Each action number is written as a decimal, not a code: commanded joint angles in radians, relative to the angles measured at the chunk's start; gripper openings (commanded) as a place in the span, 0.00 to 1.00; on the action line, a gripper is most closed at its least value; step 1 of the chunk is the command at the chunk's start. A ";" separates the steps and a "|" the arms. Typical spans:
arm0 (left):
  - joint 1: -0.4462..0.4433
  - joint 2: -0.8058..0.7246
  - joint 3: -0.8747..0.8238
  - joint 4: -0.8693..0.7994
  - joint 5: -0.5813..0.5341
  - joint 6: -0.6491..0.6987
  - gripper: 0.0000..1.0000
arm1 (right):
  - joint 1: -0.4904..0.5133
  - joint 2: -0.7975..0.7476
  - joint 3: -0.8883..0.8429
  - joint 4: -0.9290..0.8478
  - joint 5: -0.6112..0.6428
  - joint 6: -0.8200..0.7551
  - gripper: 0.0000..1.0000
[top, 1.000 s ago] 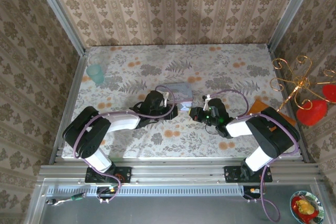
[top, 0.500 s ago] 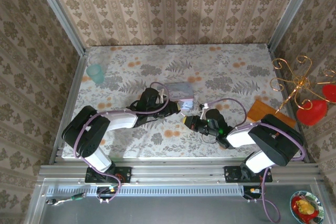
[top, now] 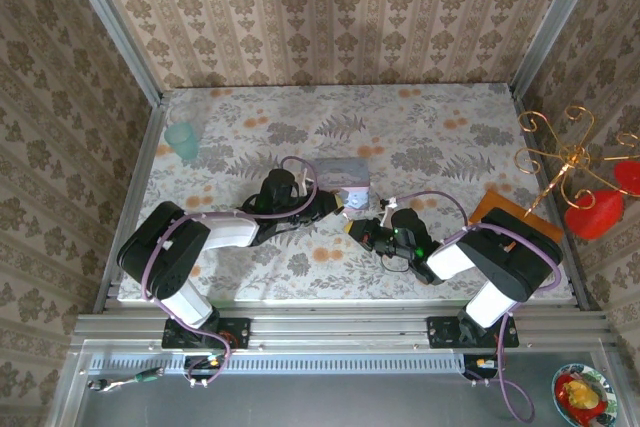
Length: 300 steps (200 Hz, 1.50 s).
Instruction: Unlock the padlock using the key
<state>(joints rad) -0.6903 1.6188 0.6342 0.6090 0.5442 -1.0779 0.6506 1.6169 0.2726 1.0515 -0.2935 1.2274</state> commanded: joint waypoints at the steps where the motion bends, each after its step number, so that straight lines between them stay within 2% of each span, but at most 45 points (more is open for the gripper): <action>1: 0.012 0.003 -0.011 0.141 0.063 0.008 0.01 | 0.001 0.005 -0.005 0.032 -0.018 0.018 0.00; 27: 0.020 0.032 -0.018 0.223 0.121 -0.007 0.01 | -0.003 0.007 0.000 0.032 -0.032 0.023 0.00; 57: 0.021 0.039 -0.013 0.222 0.138 0.007 0.01 | -0.003 0.003 0.002 0.035 -0.038 0.026 0.00; 142: 0.030 0.029 -0.016 0.158 0.128 0.054 0.01 | -0.019 -0.054 0.002 -0.005 -0.039 0.014 0.00; 185: 0.029 0.023 -0.015 0.152 0.125 0.059 0.00 | -0.017 -0.110 0.005 -0.083 -0.025 -0.010 0.00; 300: 0.032 0.009 -0.012 0.169 0.115 0.052 0.00 | -0.002 -0.126 0.009 -0.074 -0.027 0.001 0.00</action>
<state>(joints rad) -0.6659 1.6562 0.6163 0.7189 0.6430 -1.0504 0.6395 1.5082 0.2729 0.9619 -0.3225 1.2346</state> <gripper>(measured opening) 0.133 0.067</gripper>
